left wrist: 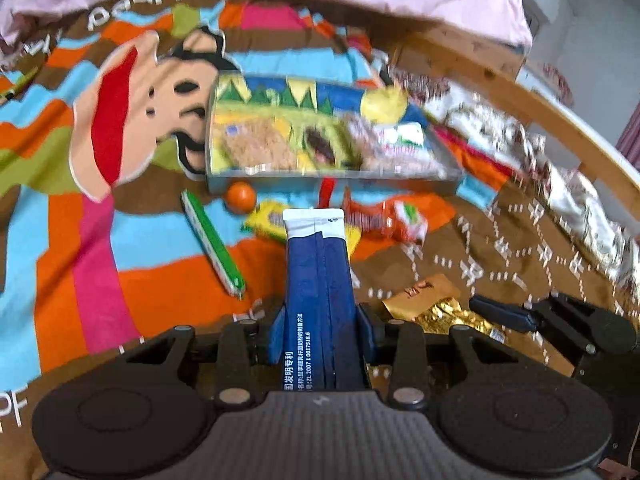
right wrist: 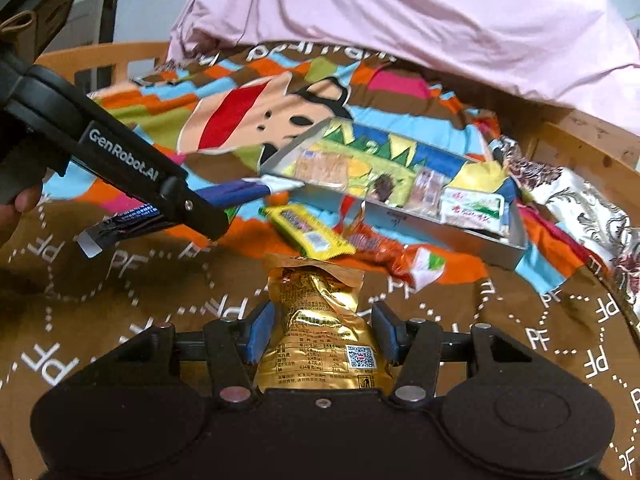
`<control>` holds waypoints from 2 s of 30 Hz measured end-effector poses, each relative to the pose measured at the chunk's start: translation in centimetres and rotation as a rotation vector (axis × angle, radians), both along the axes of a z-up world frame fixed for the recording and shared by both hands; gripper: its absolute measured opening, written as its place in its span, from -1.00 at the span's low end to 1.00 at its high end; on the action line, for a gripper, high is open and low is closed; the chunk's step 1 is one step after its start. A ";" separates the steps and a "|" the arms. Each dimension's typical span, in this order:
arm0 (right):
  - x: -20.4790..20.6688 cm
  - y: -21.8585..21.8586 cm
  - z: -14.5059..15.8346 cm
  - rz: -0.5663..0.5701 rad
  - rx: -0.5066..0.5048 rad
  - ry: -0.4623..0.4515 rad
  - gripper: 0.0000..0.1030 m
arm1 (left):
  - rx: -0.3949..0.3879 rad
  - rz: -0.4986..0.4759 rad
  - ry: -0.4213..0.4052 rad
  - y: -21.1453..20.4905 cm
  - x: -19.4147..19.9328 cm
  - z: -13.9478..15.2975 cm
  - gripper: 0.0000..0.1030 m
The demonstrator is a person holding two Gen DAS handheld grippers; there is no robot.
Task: Organize snacks
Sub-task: 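Carry both held packs up and over the tin tray, then lower both packs into the tray and open both tools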
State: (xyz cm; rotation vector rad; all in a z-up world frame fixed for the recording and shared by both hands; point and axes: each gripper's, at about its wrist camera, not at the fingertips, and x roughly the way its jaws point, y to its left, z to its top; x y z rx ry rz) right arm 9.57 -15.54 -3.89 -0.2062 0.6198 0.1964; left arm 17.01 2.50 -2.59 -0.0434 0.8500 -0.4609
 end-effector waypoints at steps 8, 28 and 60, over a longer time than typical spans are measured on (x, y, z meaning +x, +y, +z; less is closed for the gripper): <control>0.9 -0.9 1.0 -0.028 0.047 -0.042 0.08 | -0.054 0.065 -0.196 0.1 -0.1 1.9 -0.21; 14.4 -2.8 5.3 -0.079 0.093 -0.167 0.08 | -0.105 0.192 -0.395 -1.2 11.8 3.4 -0.21; 27.4 0.4 -4.9 -0.043 -0.106 -0.089 0.09 | -0.009 0.156 -0.260 -3.2 21.9 -5.7 -0.21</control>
